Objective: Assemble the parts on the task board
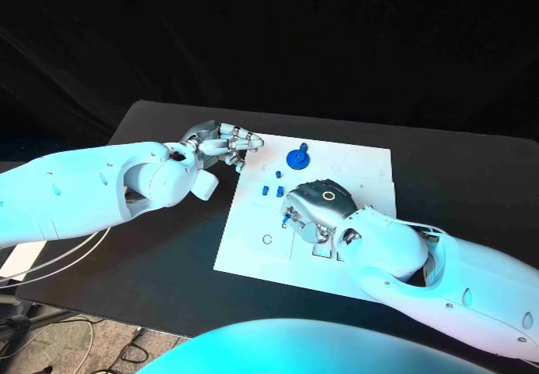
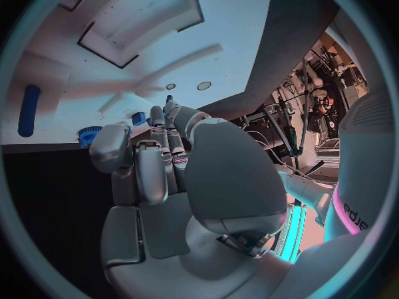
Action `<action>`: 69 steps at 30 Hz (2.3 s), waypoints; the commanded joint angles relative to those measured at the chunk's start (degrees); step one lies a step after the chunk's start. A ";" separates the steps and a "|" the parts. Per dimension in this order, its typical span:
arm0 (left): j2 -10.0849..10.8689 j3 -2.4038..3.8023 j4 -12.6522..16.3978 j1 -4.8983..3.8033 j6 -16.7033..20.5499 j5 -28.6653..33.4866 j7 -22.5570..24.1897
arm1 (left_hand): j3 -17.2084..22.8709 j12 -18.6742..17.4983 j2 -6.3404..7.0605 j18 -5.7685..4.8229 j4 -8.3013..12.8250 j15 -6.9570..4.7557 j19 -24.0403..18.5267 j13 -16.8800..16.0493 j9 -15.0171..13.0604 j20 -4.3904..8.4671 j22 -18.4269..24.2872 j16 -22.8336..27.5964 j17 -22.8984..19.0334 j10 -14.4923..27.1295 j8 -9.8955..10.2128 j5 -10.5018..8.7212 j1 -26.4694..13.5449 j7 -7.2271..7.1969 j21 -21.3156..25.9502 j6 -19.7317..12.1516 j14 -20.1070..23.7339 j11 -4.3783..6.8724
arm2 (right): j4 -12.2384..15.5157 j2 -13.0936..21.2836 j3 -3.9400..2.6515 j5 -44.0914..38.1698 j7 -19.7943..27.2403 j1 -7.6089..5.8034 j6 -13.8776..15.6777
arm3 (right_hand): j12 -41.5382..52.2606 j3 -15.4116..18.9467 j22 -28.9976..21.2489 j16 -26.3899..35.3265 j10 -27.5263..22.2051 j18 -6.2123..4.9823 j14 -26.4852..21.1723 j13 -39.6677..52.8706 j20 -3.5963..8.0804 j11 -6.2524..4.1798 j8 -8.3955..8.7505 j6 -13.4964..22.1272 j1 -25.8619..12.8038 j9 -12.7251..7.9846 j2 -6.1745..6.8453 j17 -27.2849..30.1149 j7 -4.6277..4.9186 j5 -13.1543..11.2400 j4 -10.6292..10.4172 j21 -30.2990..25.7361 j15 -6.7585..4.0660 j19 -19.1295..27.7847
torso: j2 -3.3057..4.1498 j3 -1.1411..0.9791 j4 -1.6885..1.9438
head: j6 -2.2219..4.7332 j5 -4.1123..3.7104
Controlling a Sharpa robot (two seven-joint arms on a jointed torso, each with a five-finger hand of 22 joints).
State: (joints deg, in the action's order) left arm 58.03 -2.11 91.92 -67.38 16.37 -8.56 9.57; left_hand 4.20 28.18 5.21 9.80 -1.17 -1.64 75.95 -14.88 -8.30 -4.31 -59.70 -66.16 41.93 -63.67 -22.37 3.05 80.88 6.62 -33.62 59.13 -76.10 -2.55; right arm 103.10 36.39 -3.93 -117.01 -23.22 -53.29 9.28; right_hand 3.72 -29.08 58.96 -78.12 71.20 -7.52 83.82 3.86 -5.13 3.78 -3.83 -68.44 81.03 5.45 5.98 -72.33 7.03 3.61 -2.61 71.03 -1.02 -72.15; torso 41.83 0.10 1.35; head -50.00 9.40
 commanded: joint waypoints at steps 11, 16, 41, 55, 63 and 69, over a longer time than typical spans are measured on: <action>-0.19 0.05 0.18 -0.09 -0.35 1.12 1.20 | -0.36 0.07 -0.26 -0.49 0.13 0.08 -0.29 0.08 0.03 0.03 0.05 0.28 0.03 0.33 -0.34 -0.26 0.12 -0.05 0.35 -0.41 0.19 -0.07 | -0.22 -0.08 0.14 -0.13 0.50 0.07 -1.51 | 0.11 -0.01 -0.10 -0.16 0.27 1.11 3.03 -0.07 -0.10 -0.11 -0.37 -0.27 -0.40 0.04 -0.06 0.15 0.06 0.39 0.27 0.24 0.17 -0.28 | -0.04 0.07 0.03 | 0.00 0.07; -0.21 0.05 0.17 -0.09 -0.44 1.14 1.25 | -0.43 0.09 -0.36 -0.50 0.04 0.10 -0.29 0.09 0.03 0.01 0.02 0.25 0.07 0.35 -0.40 -0.25 0.05 -0.04 0.32 -0.45 0.19 -0.08 | -0.31 -0.17 0.19 -0.06 0.55 0.07 -1.76 | 0.11 -0.01 -0.10 -0.16 0.27 1.11 3.03 -0.07 -0.10 -0.11 -0.37 -0.27 -0.40 0.04 -0.06 0.15 0.06 0.39 0.27 0.24 0.17 -0.28 | -0.06 0.06 0.03 | 0.00 0.09; -0.29 0.05 0.18 -0.09 -0.82 1.14 1.47 | -0.40 0.11 -0.49 -0.49 0.08 0.10 -0.29 0.10 0.03 0.00 0.01 0.21 0.14 0.38 -0.47 -0.25 0.20 -0.08 0.33 -0.49 0.17 -0.05 | -0.71 -0.65 0.44 -0.08 0.67 0.06 -3.06 | 0.10 -0.02 -0.32 -0.09 0.24 1.06 3.01 -0.07 -0.10 -0.11 -0.34 -0.23 -0.44 0.05 -0.10 0.27 0.07 0.45 0.31 0.11 0.17 -0.15 | -0.04 0.06 -0.02 | 0.00 0.00; -0.30 0.05 0.16 -0.09 -1.10 1.12 1.37 | -0.40 0.11 -0.49 -0.49 0.08 0.10 -0.29 0.10 0.03 0.00 0.01 0.21 0.14 0.38 -0.47 -0.25 0.20 -0.08 0.33 -0.49 0.17 -0.05 | -0.99 -0.71 0.52 -0.57 0.06 0.06 -4.00 | 0.10 -0.05 -0.35 -0.10 0.26 1.05 3.01 -0.07 -0.10 -0.12 -0.33 -0.22 -0.45 0.05 -0.18 0.26 0.07 0.48 0.32 0.08 0.17 -0.13 | -0.05 0.06 0.04 | 0.00 0.09; -0.31 0.05 0.17 -0.09 -1.19 1.10 1.34 | -0.40 0.11 -0.49 -0.49 0.08 0.10 -0.29 0.10 0.03 0.00 0.01 0.21 0.14 0.38 -0.47 -0.25 0.20 -0.08 0.33 -0.49 0.17 -0.05 | -1.07 -0.90 0.53 -0.34 0.25 0.06 -4.65 | 0.11 -0.04 -0.34 -0.11 0.27 1.06 3.01 -0.07 -0.10 -0.12 -0.34 -0.23 -0.47 0.06 -0.18 0.26 0.07 0.49 0.33 0.09 0.17 -0.14 | -0.04 0.07 0.00 | 0.00 0.17; -0.34 0.05 0.22 -0.09 -1.23 1.07 1.32 | -0.40 0.11 -0.49 -0.49 0.08 0.10 -0.29 0.10 0.03 0.00 0.01 0.21 0.14 0.38 -0.47 -0.25 0.20 -0.08 0.33 -0.49 0.17 -0.05 | -1.27 -1.23 0.65 -0.22 0.34 0.05 -5.26 | 0.11 -0.03 -0.37 -0.09 0.27 1.05 3.00 -0.07 -0.10 -0.12 -0.33 -0.22 -0.48 0.06 -0.18 0.28 0.07 0.49 0.34 0.08 0.17 -0.12 | -0.02 0.08 0.05 | 0.00 0.17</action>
State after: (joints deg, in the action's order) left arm 57.81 -2.11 91.95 -67.40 16.16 -7.71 10.26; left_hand 4.20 28.18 5.21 9.79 -1.17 -1.64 75.95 -14.86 -8.28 -4.31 -59.72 -66.16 41.98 -63.67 -22.58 3.06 80.88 6.62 -33.63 59.13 -76.10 -2.55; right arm 101.92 35.29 -3.45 -116.81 -22.91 -53.35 5.91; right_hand 3.72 -29.08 58.65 -78.11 71.21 -7.53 83.82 3.87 -5.13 3.78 -3.97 -68.22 81.04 5.42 5.99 -72.11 7.07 3.90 -2.60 71.02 -1.02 -72.14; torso 41.78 0.16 1.37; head -50.00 9.56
